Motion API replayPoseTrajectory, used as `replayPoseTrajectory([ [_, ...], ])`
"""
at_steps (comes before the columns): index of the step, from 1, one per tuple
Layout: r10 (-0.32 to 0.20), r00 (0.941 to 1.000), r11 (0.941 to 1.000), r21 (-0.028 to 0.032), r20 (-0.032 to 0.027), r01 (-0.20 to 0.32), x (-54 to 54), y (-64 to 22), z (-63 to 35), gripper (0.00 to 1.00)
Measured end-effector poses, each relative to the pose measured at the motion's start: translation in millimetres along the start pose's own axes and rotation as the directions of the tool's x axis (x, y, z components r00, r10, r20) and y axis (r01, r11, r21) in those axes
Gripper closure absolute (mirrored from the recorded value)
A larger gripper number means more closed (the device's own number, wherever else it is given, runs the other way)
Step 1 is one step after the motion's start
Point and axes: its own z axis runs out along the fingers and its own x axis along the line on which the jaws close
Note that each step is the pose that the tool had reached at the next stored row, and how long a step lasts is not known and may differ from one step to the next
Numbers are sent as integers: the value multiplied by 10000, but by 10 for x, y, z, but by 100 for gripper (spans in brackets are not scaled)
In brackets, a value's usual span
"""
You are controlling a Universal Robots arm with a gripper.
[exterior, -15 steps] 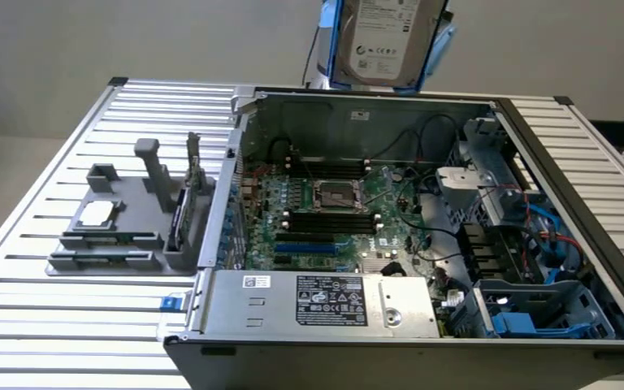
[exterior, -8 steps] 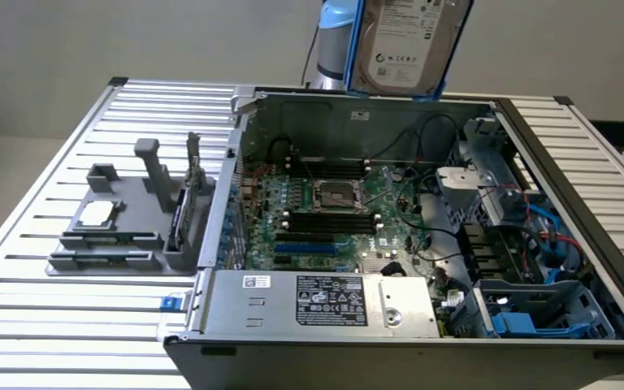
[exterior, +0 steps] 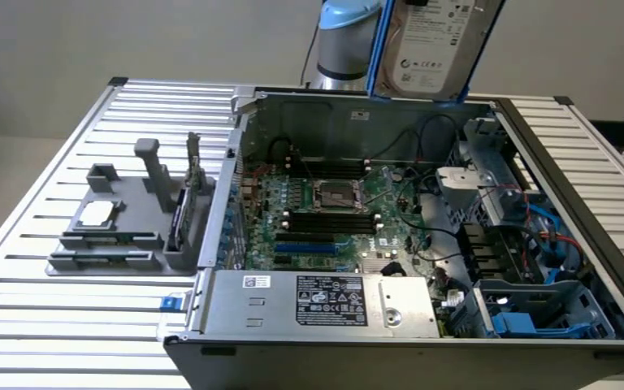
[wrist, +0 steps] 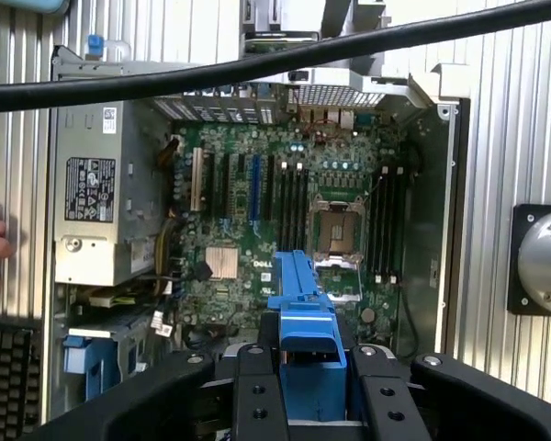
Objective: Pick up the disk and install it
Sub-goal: 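Pick up the disk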
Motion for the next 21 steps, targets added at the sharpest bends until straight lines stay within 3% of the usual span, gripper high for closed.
replayPoseTrajectory([
  [5,-2,10000,10000,20,34,2,95,-134,-3,67],
  [21,-3,10000,10000,22,56,3,536,-197,21,67],
])
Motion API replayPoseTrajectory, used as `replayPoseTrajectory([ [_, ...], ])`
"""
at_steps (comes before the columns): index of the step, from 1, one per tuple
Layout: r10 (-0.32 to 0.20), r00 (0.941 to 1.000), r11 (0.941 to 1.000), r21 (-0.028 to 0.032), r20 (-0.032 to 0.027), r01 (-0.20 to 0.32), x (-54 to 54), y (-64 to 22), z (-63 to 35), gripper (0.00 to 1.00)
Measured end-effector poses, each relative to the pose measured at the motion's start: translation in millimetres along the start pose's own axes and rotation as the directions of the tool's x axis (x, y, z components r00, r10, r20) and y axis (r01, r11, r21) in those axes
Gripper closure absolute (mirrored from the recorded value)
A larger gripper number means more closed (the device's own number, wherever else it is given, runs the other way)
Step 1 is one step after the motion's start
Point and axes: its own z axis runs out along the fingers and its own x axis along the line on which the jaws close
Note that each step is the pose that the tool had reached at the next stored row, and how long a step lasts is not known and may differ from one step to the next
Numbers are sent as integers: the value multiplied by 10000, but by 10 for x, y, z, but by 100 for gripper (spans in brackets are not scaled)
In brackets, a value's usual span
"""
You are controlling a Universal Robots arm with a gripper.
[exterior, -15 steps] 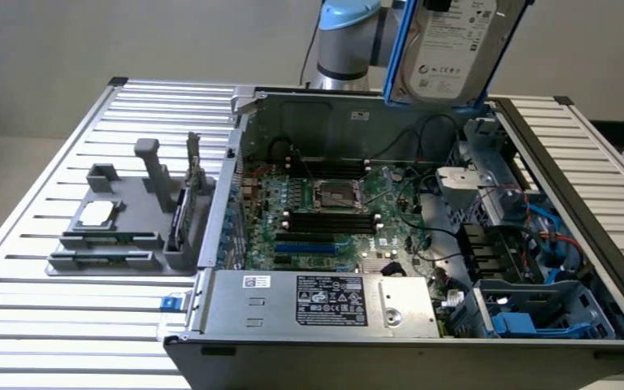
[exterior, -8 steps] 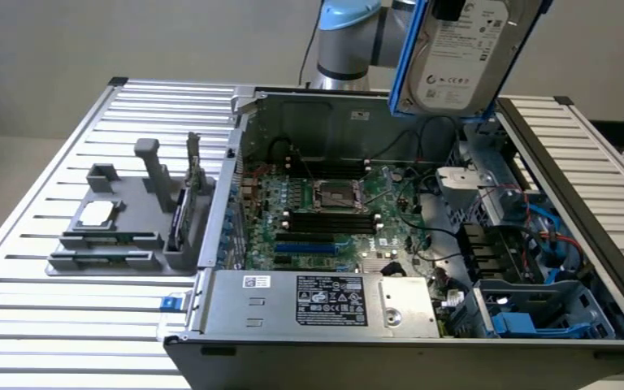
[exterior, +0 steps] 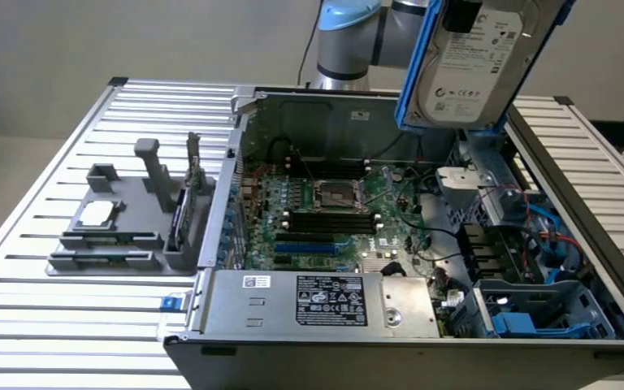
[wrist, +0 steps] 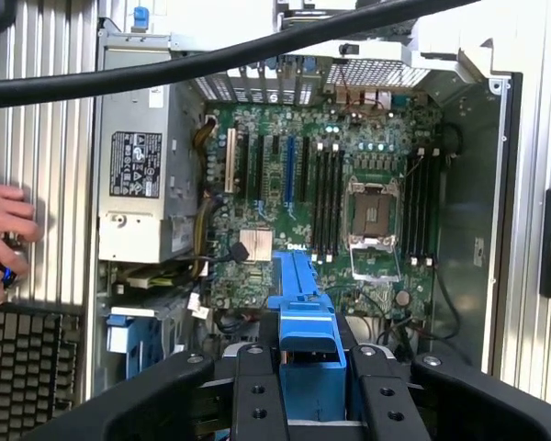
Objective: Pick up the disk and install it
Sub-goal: 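Pick up the disk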
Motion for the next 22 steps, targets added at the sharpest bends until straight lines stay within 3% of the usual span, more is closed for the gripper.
replayPoseTrajectory([
  [18,0,10000,10000,1,13,0,417,-247,48,67],
  [22,-1,10000,10000,27,28,1,505,-292,80,67],
])
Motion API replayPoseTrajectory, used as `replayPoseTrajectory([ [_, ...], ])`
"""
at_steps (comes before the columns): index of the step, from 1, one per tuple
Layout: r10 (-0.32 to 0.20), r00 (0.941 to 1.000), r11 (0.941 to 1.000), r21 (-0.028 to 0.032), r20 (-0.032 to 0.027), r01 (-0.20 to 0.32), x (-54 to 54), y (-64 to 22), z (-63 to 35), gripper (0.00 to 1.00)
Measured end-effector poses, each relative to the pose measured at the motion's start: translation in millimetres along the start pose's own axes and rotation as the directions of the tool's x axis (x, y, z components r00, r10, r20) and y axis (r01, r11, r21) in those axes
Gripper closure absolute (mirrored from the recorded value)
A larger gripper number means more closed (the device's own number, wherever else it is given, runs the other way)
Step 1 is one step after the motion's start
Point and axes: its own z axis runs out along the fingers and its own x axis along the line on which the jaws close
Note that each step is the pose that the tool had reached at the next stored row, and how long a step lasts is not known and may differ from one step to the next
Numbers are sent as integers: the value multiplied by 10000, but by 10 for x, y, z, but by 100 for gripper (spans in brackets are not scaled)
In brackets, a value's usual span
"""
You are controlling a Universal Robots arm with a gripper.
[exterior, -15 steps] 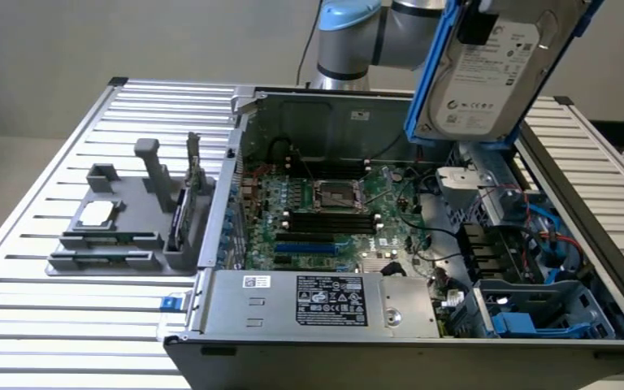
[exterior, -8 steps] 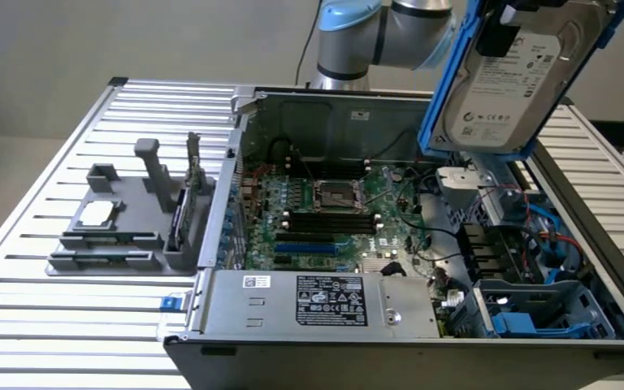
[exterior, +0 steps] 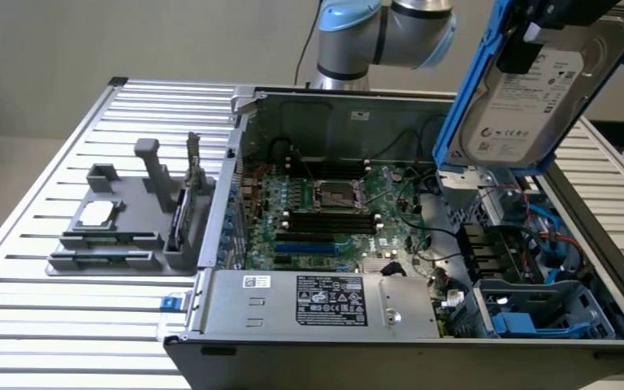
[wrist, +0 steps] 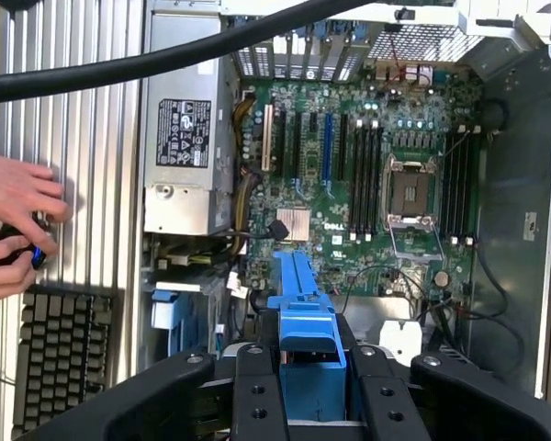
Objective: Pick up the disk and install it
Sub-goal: 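Pick up the disk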
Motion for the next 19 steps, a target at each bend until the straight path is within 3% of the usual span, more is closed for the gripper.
replayPoseTrajectory([
  [8,0,10000,10000,8,5,0,192,-103,30,67],
  [13,0,10000,10000,64,5,0,332,-159,67,67],
  [19,1,10000,10000,70,8,-1,500,-227,94,67],
])
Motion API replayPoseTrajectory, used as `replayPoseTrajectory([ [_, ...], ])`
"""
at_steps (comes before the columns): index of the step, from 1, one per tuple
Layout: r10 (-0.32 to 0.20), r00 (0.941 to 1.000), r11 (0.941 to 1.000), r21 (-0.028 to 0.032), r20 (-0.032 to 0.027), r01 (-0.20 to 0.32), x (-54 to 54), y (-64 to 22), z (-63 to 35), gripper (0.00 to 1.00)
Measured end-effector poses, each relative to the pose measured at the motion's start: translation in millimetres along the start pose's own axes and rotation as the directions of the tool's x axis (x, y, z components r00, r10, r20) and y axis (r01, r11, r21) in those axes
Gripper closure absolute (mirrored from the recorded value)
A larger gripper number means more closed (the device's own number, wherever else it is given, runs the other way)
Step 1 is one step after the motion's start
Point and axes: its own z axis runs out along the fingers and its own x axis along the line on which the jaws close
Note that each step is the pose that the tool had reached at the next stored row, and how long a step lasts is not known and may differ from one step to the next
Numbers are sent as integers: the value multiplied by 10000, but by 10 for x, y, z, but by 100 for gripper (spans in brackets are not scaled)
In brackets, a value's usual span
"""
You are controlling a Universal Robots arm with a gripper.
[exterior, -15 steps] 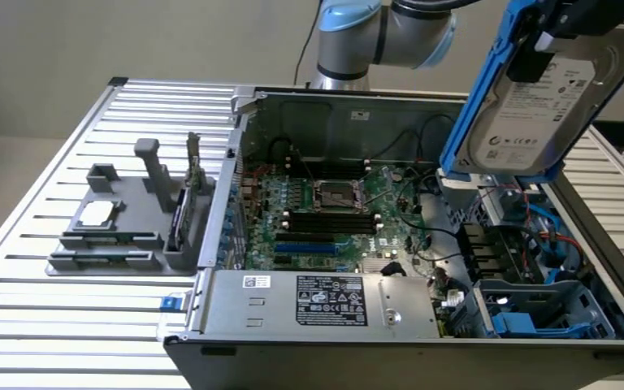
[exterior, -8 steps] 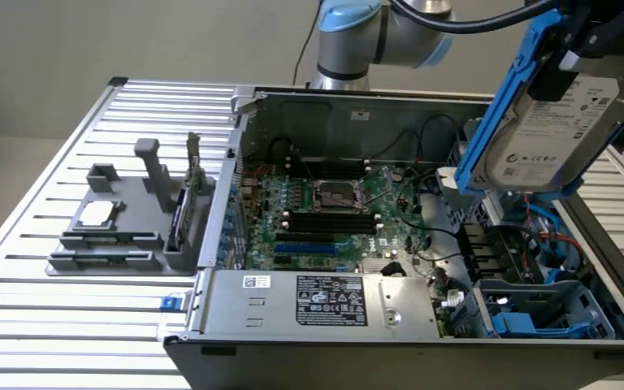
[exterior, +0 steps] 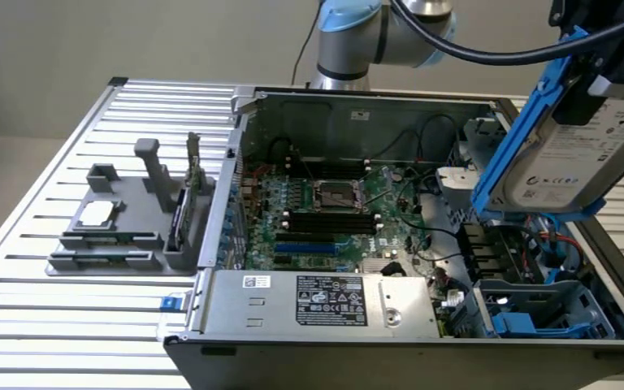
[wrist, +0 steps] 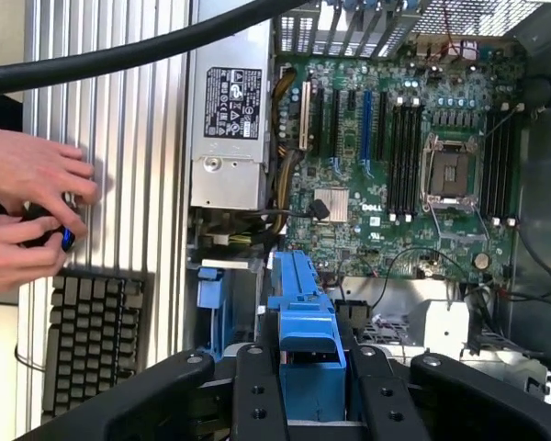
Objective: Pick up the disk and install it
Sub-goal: 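Pick up the disk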
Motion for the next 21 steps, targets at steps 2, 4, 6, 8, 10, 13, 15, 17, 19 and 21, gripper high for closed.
replayPoseTrajectory([
  [2,0,10000,10000,0,1,0,55,-22,11,67],
  [4,-1,10000,10000,1,2,1,111,-43,23,67],
  [6,-1,10000,10000,1,4,1,168,-64,36,67],
  [8,0,10000,10000,2,7,0,222,-82,50,67],
  [10,-1,10000,10000,4,14,1,275,-97,69,67],
  [13,2,10000,10000,9,31,-2,343,-114,113,67],
  [15,8,10000,10000,13,41,-8,386,-123,150,67],
  [17,22,10000,10000,19,44,-22,426,-129,188,67],
  [19,64,10000,10000,23,51,-64,447,-134,224,67],
  [21,127,9999,9999,23,57,-127,456,-147,259,67],
])
